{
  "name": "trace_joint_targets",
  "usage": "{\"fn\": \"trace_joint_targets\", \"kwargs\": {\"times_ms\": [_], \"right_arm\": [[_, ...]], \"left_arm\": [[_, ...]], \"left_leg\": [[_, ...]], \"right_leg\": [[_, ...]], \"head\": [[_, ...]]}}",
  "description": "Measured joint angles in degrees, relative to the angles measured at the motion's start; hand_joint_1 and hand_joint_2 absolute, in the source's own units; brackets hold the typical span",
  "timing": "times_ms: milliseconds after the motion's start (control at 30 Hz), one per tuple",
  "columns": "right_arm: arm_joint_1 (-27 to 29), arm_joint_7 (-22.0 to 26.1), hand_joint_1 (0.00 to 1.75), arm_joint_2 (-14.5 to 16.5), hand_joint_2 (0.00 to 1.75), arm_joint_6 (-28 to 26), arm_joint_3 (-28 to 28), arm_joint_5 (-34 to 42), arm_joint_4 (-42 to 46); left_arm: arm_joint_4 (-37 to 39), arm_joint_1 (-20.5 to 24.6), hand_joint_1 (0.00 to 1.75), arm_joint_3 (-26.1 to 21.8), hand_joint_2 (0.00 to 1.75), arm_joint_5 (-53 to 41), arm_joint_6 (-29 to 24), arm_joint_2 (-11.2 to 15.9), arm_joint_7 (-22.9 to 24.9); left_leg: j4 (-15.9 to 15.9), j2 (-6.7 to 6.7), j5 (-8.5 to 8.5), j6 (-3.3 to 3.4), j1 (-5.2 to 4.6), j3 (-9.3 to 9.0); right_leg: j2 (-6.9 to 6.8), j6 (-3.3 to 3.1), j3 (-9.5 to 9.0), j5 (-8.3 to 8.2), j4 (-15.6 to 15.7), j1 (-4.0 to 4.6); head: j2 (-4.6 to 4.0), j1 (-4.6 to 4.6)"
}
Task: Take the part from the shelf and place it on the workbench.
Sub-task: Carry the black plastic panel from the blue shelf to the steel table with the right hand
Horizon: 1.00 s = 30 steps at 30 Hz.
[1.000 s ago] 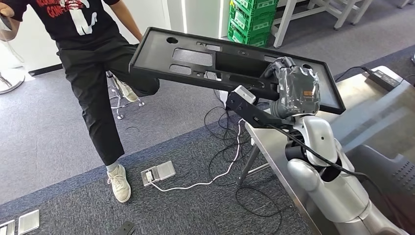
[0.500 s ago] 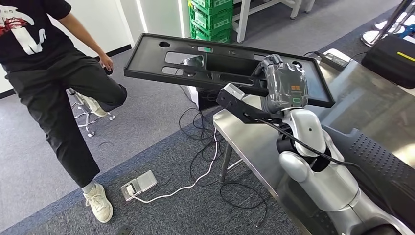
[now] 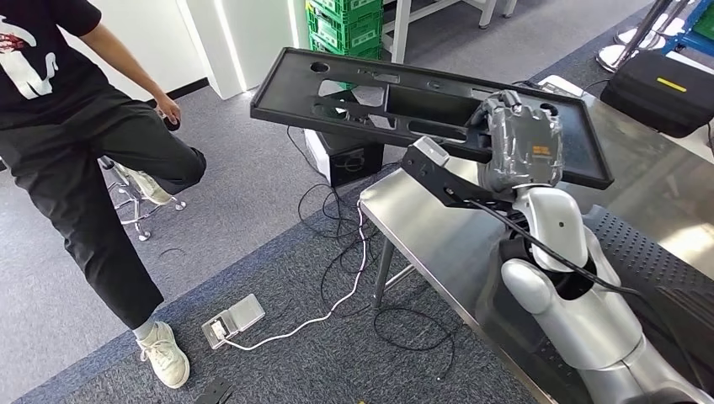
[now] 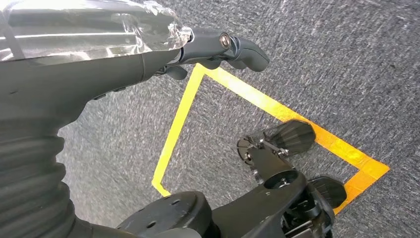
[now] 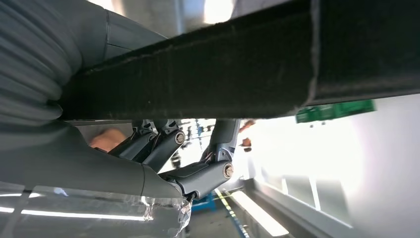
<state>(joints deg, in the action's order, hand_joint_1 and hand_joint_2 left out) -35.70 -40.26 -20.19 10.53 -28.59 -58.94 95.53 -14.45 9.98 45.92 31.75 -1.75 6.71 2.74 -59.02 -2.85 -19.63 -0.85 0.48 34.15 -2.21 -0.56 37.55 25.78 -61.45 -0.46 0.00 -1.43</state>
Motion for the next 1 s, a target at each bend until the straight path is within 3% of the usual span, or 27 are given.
{"fn": "trace_joint_targets", "kwargs": {"times_ms": [33,100,167,267,300,333,367,400,467,500,567,633,667,733,800,867,900,1000], "right_arm": [[-0.4,0.0,1.75,0.0,1.75,0.4,0.0,-0.5,-0.2],[-0.7,0.0,1.75,-0.1,1.75,0.9,0.1,-1.4,-0.6],[-1.0,0.0,1.75,-0.2,1.75,1.1,0.1,-2.2,-1.1],[-1.6,0.0,1.75,-0.2,1.75,1.1,0.4,-2.8,-1.9],[-1.7,0.0,1.75,-0.3,1.75,1.1,0.6,-2.9,-2.3],[-1.7,0.0,1.75,-0.3,1.75,1.1,0.7,-2.9,-2.7],[-1.8,0.0,1.75,-0.4,1.75,1.1,0.7,-2.9,-3.1],[-1.8,0.0,1.75,-0.5,1.75,1.1,0.8,-2.9,-3.4],[-2.1,0.0,1.75,-0.6,1.75,1.1,0.9,-3.0,-3.9],[-2.4,0.0,1.75,-0.6,1.75,1.1,0.9,-3.2,-4.1],[-2.6,0.0,1.75,-0.7,1.75,1.1,0.9,-3.4,-4.5],[-2.6,0.0,1.75,-0.8,1.75,1.1,1.0,-3.5,-4.8],[-2.7,0.0,1.75,-1.0,1.75,1.1,1.0,-3.5,-4.9],[-3.0,0.0,1.75,-1.2,1.75,1.0,1.1,-3.6,-5.2],[-3.2,0.0,1.75,-1.3,1.75,0.9,1.2,-3.7,-5.5],[-3.2,0.0,1.75,-1.3,1.75,0.9,1.2,-3.6,-5.9],[-3.2,0.0,1.75,-1.3,1.75,0.9,1.2,-3.5,-6.0],[-3.7,0.0,1.75,-1.4,1.75,0.9,1.2,-3.6,-6.4]], "left_arm": [[0.0,0.0,0.00,0.0,1.75,0.0,0.0,0.0,0.0],[0.0,0.0,0.00,0.0,1.75,-0.1,0.0,0.0,0.1],[0.0,0.1,0.00,0.0,1.75,-0.2,0.0,0.0,0.1],[0.0,0.0,0.00,0.0,1.75,-0.3,0.0,0.0,0.2],[0.0,0.0,0.00,0.0,1.75,-0.4,0.0,0.0,0.3],[0.0,0.0,0.00,0.1,1.75,-0.5,0.0,0.0,0.4],[0.0,-0.1,0.00,0.1,1.75,-0.5,0.0,0.0,0.4],[0.0,0.0,0.00,0.1,1.75,-0.5,0.0,0.0,0.4],[0.0,0.0,0.00,0.1,1.75,-0.5,0.0,0.0,0.5],[0.0,0.0,0.00,0.1,1.75,-0.5,0.0,0.1,0.5],[0.0,0.0,0.00,0.1,1.75,-0.5,0.0,0.2,0.6],[0.0,0.0,0.00,0.1,1.75,-0.5,0.0,0.2,0.6],[0.0,0.1,0.00,0.1,1.75,-0.5,0.0,0.2,0.6],[0.0,0.2,0.00,0.1,1.75,-0.5,0.0,0.2,0.6],[0.0,0.2,0.00,0.1,1.75,-0.5,0.0,0.2,0.6],[0.0,0.0,0.00,0.1,1.75,-0.5,0.0,0.1,0.6],[0.0,0.0,0.00,0.1,1.75,-0.4,0.0,0.1,0.6],[0.0,0.2,0.00,0.1,1.75,-0.3,-0.1,0.1,0.6]], "left_leg": [[-0.1,-0.35,-0.09,-0.24,-0.18,0.03],[-0.2,-1.03,-0.25,-0.79,-0.31,-0.06],[-1.7,-0.43,-1.56,-1.41,-0.11,0.18],[-11.4,1.85,-6.92,-1.80,0.08,4.15],[-14.8,2.11,-8.20,-1.81,0.08,5.77],[-16.7,2.25,-8.42,-1.73,0.05,6.73],[-16.3,2.34,-7.45,-1.57,0.02,6.63],[-13.7,2.53,-5.55,-1.30,-0.03,5.54],[-6.4,3.93,-1.74,-0.55,-0.07,2.26],[-3.4,4.87,-0.66,-0.24,-0.11,1.05],[-0.7,5.97,-0.19,0.12,-0.23,0.16],[0.1,5.20,0.15,0.37,-0.25,-0.03],[0.6,4.86,0.41,0.61,-0.14,-0.25],[1.5,4.05,0.90,1.04,0.11,-0.59],[1.5,3.18,0.96,1.18,0.08,-0.58],[1.4,2.25,0.87,1.12,0.11,-0.56],[1.3,1.81,0.77,1.00,0.16,-0.56],[0.6,0.73,0.14,0.25,0.17,-0.56]], "right_leg": [[-0.41,-0.28,-0.53,-0.06,1.3,0.17],[0.32,-0.97,-0.46,-0.05,1.6,0.27],[1.07,-1.58,-0.54,-0.23,1.8,0.15],[2.20,-2.29,-0.59,-0.37,1.9,0.22],[2.67,-2.40,-0.59,-0.38,1.9,0.34],[3.19,-2.45,-0.61,-0.38,1.9,0.45],[3.72,-2.46,-0.65,-0.38,1.9,0.54],[4.25,-2.46,-0.73,-0.38,1.9,0.63],[5.10,-2.40,-0.83,-0.41,1.8,0.68],[5.52,-2.31,-0.74,-0.46,1.8,0.64],[6.28,-1.82,-0.36,-0.73,1.8,0.27],[6.73,-1.13,-0.20,-0.91,2.0,0.01],[6.30,-0.83,-0.11,-0.62,1.7,0.03],[4.47,-0.32,1.45,1.67,-1.9,0.03],[3.09,0.21,4.94,5.01,-9.3,-0.26],[2.73,0.67,6.97,5.78,-13.4,-0.57],[2.56,0.83,6.32,4.59,-12.1,-0.69],[1.02,0.78,0.68,0.02,-1.0,-0.65]], "head": [[0.00,-0.03],[0.00,0.32],[0.00,0.82],[0.00,1.81],[0.00,2.06],[0.00,2.24],[0.00,2.43],[0.00,2.61],[0.00,2.88],[0.00,2.87],[0.00,2.85],[0.00,3.09],[0.00,3.11],[0.00,2.58],[0.00,1.72],[0.00,1.22],[0.00,1.01],[0.00,0.38]]}}
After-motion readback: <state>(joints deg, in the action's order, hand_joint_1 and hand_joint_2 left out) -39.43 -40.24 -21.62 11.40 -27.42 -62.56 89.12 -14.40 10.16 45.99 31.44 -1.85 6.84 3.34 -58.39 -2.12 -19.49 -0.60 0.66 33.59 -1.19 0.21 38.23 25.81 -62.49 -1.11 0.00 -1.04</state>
